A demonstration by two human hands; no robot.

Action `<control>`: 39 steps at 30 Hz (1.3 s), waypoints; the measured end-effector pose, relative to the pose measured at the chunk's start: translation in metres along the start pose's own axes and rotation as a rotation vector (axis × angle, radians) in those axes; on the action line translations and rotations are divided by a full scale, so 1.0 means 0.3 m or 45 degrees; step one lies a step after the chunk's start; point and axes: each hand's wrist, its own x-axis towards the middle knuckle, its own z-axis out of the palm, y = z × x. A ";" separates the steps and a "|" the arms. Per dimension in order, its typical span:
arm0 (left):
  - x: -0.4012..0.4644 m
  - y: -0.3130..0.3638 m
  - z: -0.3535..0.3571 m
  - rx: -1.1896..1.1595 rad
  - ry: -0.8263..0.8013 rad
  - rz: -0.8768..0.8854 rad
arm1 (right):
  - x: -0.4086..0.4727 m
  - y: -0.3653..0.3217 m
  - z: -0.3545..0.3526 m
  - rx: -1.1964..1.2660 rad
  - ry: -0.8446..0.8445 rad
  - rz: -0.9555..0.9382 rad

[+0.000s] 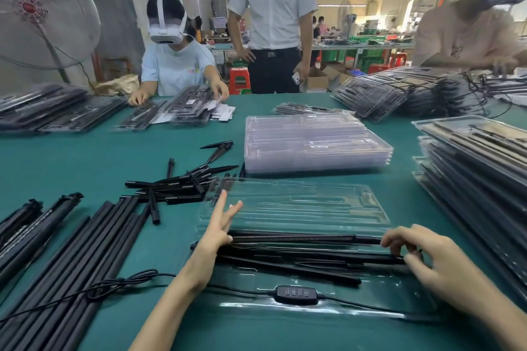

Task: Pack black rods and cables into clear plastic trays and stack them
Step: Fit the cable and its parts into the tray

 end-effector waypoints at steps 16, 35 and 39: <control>-0.018 -0.022 0.028 0.743 0.011 0.277 | -0.005 -0.024 -0.021 -0.184 0.005 -0.257; -0.058 -0.039 0.100 1.210 -0.292 0.469 | -0.154 0.085 -0.115 -0.771 -0.063 -0.483; -0.062 -0.054 0.099 1.102 -0.355 0.423 | -0.129 0.060 -0.152 -0.706 -0.091 -0.515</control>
